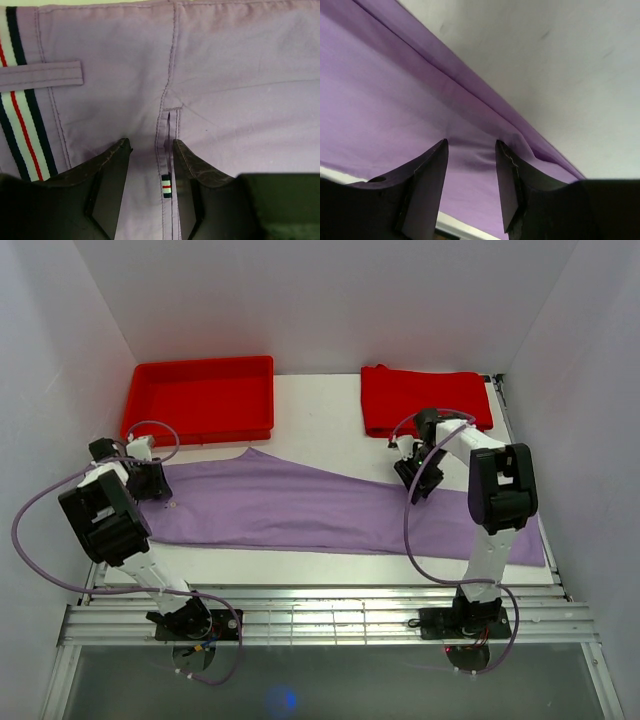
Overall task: Fold and stack the trousers
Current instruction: Fold the trousers
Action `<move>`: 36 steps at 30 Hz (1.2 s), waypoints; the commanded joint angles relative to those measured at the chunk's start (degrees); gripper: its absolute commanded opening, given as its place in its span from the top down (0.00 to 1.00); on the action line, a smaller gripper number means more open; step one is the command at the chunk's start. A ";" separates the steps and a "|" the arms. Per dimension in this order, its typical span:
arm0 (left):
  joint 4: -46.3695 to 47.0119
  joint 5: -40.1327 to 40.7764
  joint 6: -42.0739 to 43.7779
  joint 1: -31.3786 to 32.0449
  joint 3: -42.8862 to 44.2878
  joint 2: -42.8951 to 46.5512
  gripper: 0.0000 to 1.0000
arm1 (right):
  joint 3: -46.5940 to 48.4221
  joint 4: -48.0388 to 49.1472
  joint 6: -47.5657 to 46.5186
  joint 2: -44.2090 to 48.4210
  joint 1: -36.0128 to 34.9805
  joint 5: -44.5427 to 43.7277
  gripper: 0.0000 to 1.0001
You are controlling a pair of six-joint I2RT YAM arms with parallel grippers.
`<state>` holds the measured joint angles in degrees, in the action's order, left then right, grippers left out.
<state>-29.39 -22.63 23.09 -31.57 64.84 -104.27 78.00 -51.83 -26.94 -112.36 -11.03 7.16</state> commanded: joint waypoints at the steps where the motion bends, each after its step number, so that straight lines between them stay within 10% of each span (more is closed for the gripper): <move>1: -4.10 12.53 3.36 -4.11 -3.05 -1.29 0.47 | 5.04 7.37 -4.35 -5.24 1.45 -8.83 0.50; 11: -4.98 11.82 4.15 -4.90 -2.70 0.65 0.47 | 5.60 -0.37 -2.42 8.35 9.58 0.82 0.27; 22: -6.74 10.15 4.33 -4.90 -0.15 0.29 0.47 | -2.32 4.54 -6.11 13.31 38.78 2.95 0.30; 36: -7.44 8.48 3.98 -4.90 -0.15 1.61 0.46 | -8.55 12.89 -4.88 4.34 42.58 2.07 0.32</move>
<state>-32.84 -15.66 26.87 -35.57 64.86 -102.87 71.02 -41.52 -32.51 -107.00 31.38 8.21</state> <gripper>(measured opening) 0.533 0.675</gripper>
